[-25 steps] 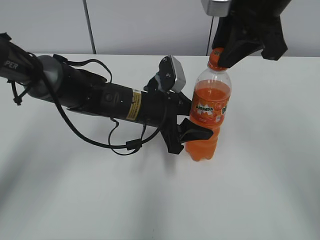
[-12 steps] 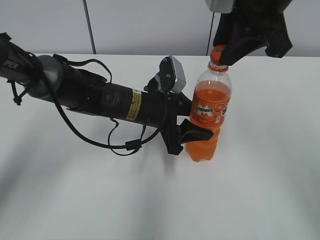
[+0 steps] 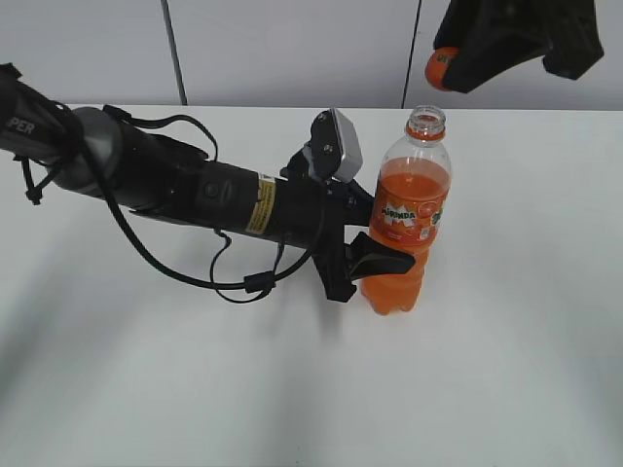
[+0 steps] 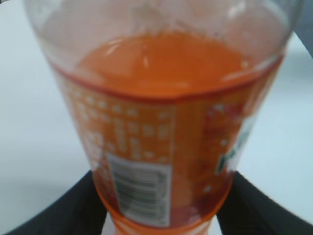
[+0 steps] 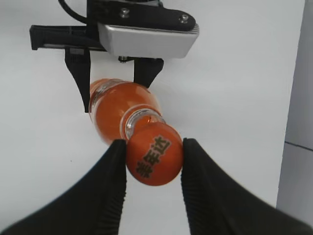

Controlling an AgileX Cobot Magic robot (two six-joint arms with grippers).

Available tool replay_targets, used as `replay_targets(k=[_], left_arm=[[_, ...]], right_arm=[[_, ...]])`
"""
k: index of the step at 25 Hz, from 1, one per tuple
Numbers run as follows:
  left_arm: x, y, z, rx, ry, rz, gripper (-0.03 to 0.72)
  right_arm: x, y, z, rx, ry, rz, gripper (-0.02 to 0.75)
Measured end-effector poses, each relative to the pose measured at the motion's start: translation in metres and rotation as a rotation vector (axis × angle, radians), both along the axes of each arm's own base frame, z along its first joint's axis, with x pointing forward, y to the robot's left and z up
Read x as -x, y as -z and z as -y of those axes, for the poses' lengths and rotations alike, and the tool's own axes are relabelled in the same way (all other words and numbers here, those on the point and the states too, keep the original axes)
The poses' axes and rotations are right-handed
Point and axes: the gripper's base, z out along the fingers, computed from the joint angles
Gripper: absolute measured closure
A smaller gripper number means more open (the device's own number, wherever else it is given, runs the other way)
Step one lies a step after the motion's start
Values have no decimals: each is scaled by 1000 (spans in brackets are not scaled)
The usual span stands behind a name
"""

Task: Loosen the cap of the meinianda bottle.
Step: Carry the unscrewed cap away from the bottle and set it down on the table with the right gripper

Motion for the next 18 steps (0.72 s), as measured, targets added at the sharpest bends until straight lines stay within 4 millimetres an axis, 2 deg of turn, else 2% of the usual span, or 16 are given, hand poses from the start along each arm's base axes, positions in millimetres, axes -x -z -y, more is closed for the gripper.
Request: replay_targets(k=[13,18], left_arm=[[0,0,0,-1,0,1,286],[0,0,0,-1,0,2,286]], right_arm=[[33,-45,19,-262,514,-78,474],[38,-55,35,-355,868,-87,474]])
